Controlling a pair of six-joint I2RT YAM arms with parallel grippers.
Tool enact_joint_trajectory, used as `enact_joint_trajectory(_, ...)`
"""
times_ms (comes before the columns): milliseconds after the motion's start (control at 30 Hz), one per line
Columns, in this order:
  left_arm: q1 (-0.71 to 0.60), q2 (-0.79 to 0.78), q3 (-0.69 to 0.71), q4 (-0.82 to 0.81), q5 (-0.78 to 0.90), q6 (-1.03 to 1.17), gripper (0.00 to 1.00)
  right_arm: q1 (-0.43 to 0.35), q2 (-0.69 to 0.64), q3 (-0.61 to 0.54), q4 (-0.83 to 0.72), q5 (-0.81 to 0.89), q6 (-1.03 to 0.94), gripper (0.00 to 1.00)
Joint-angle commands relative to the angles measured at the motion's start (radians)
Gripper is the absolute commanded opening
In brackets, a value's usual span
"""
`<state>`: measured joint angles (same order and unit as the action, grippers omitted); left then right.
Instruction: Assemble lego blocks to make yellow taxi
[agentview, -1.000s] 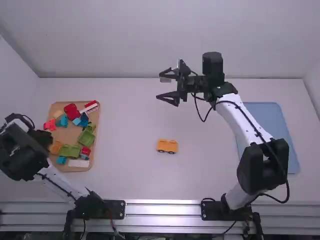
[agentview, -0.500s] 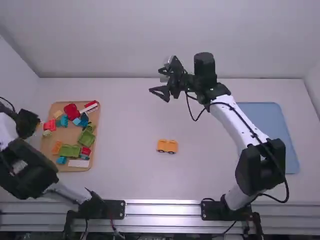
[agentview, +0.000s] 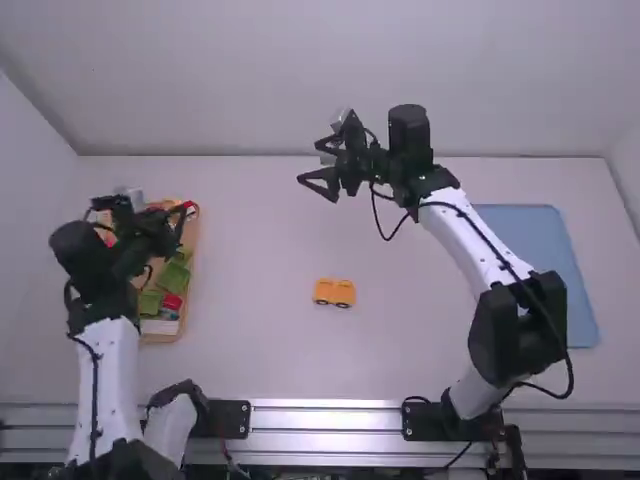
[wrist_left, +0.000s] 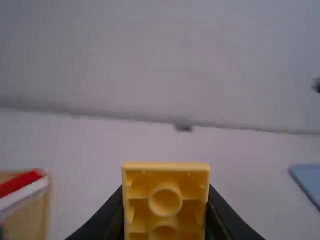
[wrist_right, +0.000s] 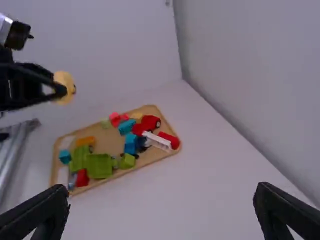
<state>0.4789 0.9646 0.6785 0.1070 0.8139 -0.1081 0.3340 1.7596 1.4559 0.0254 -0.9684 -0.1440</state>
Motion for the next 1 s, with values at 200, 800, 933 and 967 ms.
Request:
enact_joint_trajectory(200, -0.320, 0.085, -0.120, 0.383, 0.073, -0.026, 0.07, -0.041, 0.150, 0.024, 0.032, -0.559, 0.010, 0.99)
enact_joint_trajectory(800, -0.560, 0.681, 0.203, 0.807, 0.404, -0.149, 0.03, -0.068, 0.126, 0.024, -0.509, -0.592, -0.605, 0.98)
enact_joint_trajectory(933, -0.575, 0.714, 0.225, 0.807, 0.426, -0.145, 0.03, -0.084, 0.069, 0.024, -0.609, -0.544, -0.753, 0.98)
enact_joint_trajectory(967, -0.582, 0.717, 0.226, 0.807, 0.460, -0.128, 0.02, -0.088, 0.061, 0.024, -0.583, -0.513, -0.735, 0.96)
